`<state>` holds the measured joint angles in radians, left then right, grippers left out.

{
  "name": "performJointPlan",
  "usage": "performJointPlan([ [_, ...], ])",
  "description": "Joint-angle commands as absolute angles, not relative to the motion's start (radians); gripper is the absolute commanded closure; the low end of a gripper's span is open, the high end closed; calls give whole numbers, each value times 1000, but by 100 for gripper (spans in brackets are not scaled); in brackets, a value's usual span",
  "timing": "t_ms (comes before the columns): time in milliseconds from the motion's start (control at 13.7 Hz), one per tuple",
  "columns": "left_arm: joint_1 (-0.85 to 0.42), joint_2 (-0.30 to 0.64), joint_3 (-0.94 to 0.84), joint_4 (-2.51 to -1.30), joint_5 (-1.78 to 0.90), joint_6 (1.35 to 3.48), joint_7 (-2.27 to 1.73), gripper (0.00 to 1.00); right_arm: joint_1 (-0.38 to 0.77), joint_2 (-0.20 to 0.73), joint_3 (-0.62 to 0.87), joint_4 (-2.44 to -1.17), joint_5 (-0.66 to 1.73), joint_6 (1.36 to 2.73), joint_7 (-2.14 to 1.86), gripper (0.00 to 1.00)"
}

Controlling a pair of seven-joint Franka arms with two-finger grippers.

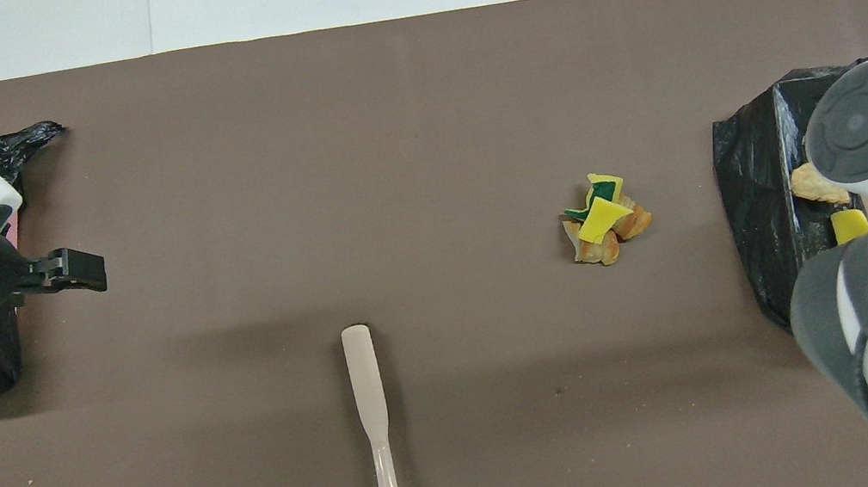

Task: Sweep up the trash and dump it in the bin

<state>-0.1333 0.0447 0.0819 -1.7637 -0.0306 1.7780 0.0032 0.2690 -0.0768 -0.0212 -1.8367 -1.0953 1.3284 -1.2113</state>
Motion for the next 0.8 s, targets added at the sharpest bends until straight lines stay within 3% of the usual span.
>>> performJointPlan([
  [0, -114, 48, 78, -1666, -38, 1688, 43, 0, 362, -69, 3, -1780, -950, 1211, -932, 100],
  [292, -72, 43, 75, -1608, -47, 1591, 81, 0, 431, -11, 9, -1672, -581, 1164, -373, 100],
  [438, -71, 40, 75, -1585, -52, 1571, 78, 0, 422, 24, 8, -1638, -377, 1239, -118, 100],
  [584, -71, 20, 75, -1606, -51, 1580, 90, 0, 440, 102, 11, -1602, -280, 1297, 109, 100],
  [730, -69, 18, 75, -1609, -48, 1580, 92, 0, 477, 231, 14, -1485, -119, 1371, 375, 100],
])
